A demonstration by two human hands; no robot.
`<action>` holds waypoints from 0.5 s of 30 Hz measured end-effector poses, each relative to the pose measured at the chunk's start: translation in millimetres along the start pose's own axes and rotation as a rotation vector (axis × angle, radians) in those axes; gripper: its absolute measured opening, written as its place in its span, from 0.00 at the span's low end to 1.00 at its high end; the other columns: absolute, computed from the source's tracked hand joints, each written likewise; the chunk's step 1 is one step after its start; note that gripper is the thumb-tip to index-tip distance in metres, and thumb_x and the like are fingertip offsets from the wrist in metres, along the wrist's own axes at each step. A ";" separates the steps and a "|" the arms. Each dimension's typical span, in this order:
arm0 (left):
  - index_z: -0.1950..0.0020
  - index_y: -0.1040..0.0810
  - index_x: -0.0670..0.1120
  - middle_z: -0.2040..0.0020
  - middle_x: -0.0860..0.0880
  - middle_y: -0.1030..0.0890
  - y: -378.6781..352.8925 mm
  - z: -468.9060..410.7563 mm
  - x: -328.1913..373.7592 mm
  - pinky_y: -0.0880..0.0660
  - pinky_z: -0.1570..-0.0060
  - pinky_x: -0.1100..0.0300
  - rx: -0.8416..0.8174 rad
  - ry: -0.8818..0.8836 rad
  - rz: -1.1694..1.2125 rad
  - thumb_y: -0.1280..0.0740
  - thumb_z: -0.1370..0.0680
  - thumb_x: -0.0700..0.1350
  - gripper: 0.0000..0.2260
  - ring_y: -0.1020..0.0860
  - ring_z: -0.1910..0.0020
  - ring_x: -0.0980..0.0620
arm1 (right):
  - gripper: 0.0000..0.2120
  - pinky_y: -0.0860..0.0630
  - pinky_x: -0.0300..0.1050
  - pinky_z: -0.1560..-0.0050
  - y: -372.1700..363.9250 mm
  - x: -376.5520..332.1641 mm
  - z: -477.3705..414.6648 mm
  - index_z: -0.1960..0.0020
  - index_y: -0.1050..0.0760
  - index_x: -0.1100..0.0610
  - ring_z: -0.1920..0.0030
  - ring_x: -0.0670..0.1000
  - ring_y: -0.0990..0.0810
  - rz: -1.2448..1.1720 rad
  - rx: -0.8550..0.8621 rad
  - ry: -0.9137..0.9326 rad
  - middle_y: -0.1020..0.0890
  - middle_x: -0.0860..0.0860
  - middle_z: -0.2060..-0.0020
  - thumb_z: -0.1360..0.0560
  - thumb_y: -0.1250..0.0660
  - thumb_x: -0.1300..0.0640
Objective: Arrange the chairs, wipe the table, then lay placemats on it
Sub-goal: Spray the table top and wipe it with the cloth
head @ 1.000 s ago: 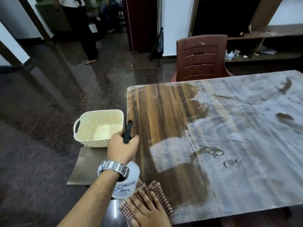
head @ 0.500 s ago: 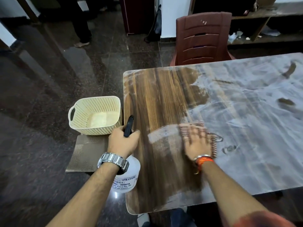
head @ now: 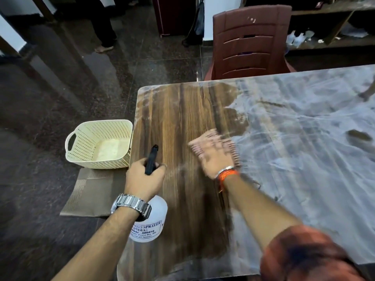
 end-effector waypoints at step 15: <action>0.64 0.20 0.47 0.71 0.44 0.17 -12.7 22.2 23.4 0.18 0.61 0.41 -0.053 -0.047 -0.032 0.31 0.37 0.58 0.14 0.18 0.69 0.38 | 0.26 0.54 0.59 0.27 -17.4 -92.6 221.7 0.26 0.40 0.46 0.24 0.52 0.47 -0.098 -0.138 0.458 0.34 0.44 0.27 0.22 0.48 0.42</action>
Point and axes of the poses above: each hand's wrist, its own z-axis away from the middle knuckle, its own y-axis out of the back of the hand, x = y × z, the point moved 5 cm from there along -z, towards the middle knuckle
